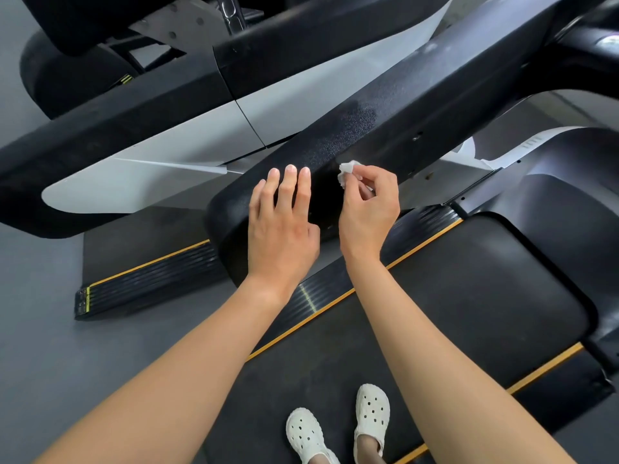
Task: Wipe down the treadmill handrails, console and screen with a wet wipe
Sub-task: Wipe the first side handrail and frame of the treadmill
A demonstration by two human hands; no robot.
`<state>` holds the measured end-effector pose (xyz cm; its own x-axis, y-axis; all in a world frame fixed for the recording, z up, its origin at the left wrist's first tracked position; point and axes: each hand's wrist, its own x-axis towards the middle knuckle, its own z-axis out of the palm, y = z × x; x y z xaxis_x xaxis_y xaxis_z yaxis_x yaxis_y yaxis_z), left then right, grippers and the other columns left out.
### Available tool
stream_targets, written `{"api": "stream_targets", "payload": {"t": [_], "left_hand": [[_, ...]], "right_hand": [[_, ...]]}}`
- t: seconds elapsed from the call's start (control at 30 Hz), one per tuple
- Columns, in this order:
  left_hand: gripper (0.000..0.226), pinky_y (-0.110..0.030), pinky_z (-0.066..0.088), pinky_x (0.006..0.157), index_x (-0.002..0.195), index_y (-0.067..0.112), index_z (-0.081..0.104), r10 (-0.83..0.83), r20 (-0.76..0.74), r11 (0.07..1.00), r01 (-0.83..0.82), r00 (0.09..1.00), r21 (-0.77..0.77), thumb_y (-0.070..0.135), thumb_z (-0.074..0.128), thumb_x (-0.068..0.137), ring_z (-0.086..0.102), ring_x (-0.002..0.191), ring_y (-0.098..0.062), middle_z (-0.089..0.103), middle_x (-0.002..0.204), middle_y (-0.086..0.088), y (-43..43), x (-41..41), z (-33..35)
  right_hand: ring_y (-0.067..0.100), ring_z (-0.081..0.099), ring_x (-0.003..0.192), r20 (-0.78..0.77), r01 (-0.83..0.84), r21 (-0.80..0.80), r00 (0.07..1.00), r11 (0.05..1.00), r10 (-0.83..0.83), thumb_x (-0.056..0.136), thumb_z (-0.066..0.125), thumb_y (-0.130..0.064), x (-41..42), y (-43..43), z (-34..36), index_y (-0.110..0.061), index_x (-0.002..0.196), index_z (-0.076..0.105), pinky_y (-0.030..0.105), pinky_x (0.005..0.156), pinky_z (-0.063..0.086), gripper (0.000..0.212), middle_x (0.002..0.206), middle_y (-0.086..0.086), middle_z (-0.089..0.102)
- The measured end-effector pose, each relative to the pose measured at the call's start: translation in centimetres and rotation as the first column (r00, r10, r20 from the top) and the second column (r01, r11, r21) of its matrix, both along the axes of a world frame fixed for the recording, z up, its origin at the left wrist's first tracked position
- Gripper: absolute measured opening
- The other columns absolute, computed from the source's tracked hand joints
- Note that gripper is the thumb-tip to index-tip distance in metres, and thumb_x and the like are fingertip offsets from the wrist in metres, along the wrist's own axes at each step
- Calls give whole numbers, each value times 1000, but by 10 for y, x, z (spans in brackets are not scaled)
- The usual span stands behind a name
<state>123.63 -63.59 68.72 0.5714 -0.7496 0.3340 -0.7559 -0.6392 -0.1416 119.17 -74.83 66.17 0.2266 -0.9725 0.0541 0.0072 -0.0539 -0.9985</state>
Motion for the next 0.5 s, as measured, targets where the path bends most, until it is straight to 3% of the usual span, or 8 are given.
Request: {"api": "stream_targets", "payload": {"t": [0.1, 0.27, 0.5], "left_hand": [[74, -50, 25, 124, 158, 5, 31, 2, -11, 1000, -2, 1000, 8, 14, 52, 87, 34, 147, -39, 40, 157, -18, 0, -1, 2], [75, -50, 24, 124, 158, 6, 31, 18, -22, 999, -18, 1000, 29, 16, 55, 87, 34, 147, -38, 39, 157, -17, -1, -2, 5], [74, -49, 25, 123, 157, 7, 33, 24, -35, 999, -23, 999, 47, 18, 58, 88, 35, 146, -37, 41, 156, -17, -1, -3, 9]], "right_hand": [[8, 61, 90, -87, -23, -61, 996, 998, 17, 100, 64, -16, 0, -1, -12, -16, 101, 66, 18, 77, 50, 3, 102, -5, 60], [-2, 52, 88, -221, -26, 128, 974, 991, 54, 103, 53, -14, -4, -10, -22, -19, 105, 57, 9, 71, 43, 6, 106, -2, 53], [7, 55, 96, -158, -143, -285, 982, 948, 101, 96, 66, -12, -1, -7, 6, -10, 107, 66, 17, 78, 48, 11, 109, 1, 56]]}}
